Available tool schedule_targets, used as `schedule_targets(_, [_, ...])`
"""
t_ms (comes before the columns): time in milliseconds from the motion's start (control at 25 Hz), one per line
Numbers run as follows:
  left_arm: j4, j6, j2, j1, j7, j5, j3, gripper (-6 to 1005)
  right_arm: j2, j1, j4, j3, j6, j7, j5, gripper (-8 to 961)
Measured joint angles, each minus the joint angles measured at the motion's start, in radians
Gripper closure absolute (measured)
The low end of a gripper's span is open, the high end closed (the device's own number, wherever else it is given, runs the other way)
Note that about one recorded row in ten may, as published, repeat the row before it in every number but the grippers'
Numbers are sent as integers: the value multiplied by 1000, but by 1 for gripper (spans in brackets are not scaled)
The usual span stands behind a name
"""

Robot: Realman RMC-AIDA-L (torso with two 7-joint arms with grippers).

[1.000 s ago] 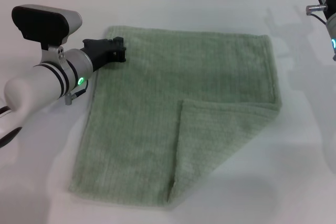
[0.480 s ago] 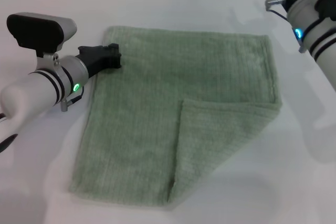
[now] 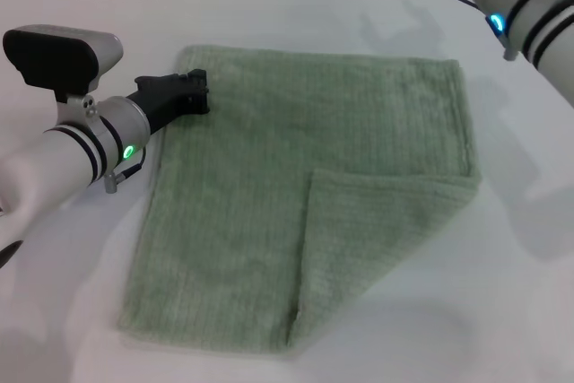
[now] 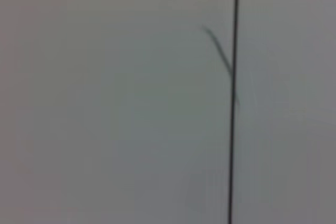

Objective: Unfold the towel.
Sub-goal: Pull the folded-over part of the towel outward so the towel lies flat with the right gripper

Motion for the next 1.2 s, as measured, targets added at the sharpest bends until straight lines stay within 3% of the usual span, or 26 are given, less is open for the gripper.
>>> schedule_targets(280, [1, 1, 0, 0, -1, 6, 2, 1001, -3, 17, -96, -6, 154, -4, -13, 214])
schedule_targets(760, [4, 3, -2, -2, 1, 6, 11, 1001, -5, 39, -336, 43, 572, -14, -9, 214])
schedule_targets(1200, [4, 2, -2, -5, 6, 6, 21, 1001, -2, 131, -374, 72, 849, -82, 2, 214])
